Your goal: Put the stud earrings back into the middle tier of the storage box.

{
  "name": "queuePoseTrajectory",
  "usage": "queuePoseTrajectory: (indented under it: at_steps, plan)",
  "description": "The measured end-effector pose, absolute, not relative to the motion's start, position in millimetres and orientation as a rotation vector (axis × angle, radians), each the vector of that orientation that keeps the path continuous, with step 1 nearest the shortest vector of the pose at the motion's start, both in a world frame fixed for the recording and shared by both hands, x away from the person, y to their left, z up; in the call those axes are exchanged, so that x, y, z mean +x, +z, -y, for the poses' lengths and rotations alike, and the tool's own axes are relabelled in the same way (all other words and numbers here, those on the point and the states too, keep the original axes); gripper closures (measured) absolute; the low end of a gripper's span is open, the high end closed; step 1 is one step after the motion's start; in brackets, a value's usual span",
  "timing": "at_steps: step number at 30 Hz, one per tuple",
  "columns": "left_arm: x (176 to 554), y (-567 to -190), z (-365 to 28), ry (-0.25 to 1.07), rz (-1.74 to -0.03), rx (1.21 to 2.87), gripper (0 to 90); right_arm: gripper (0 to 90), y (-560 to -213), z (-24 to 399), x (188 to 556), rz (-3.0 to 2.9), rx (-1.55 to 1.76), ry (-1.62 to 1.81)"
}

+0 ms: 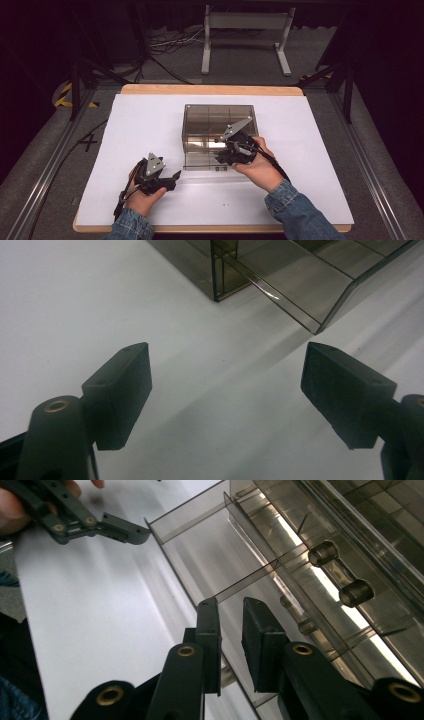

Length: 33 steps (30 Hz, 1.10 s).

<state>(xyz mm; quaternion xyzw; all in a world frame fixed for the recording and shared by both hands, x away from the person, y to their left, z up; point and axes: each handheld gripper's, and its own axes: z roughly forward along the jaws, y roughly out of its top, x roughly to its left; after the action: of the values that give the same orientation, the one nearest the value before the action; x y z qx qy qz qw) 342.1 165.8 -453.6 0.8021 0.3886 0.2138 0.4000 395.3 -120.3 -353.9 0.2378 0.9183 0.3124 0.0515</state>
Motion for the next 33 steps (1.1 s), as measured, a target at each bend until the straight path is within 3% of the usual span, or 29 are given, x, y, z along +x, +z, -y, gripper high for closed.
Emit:
queuePoseTrajectory:
  at_steps: [33]
  plan:
    - [341.7, -453.7, -165.5, 0.542, -0.982, 2.028, 20.8, 72.9, -339.6, 141.5, 364.1, -2.855, 0.382, 1.093]
